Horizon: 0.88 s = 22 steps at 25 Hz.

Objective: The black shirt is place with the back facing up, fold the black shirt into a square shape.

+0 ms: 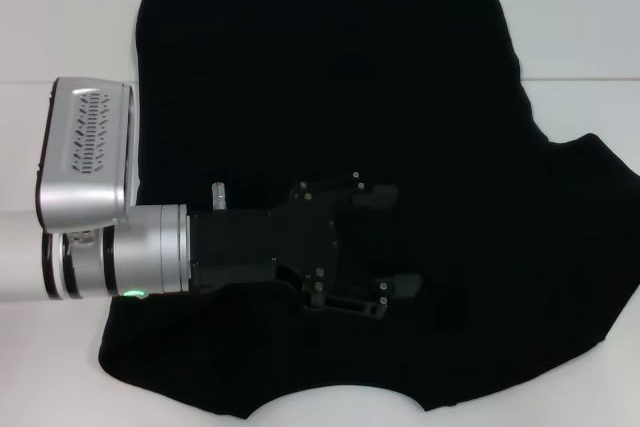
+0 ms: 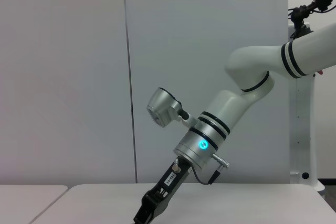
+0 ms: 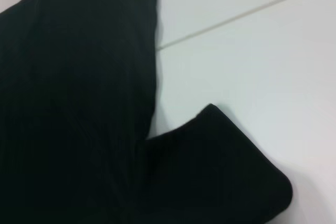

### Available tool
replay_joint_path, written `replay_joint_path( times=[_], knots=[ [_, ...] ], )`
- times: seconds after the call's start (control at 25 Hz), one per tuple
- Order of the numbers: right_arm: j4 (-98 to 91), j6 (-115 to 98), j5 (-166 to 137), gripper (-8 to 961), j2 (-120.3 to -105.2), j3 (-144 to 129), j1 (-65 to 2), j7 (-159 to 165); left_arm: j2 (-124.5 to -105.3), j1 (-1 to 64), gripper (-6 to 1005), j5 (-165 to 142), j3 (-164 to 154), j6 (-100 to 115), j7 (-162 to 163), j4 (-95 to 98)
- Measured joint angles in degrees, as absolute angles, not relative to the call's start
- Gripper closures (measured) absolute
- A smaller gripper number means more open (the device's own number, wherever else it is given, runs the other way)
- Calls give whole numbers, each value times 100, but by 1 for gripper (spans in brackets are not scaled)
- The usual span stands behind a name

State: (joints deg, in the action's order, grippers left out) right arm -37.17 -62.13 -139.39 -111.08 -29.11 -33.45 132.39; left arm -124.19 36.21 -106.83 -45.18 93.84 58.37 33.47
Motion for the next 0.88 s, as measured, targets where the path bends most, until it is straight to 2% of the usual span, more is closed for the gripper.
replay_joint_path(
  times=[0.44, 0.88],
  knots=[
    [-3718, -6442, -13765, 940, -11120, -2955, -3589, 13123, -12419, 3621, 62, -10616, -4517, 9385, 5880, 3365],
    [-3712, -7090, -13620, 935, -11457, -4063, -4273, 13044, -12393, 3608, 63, -10534, -4378, 9388, 5985, 3385]
  ],
)
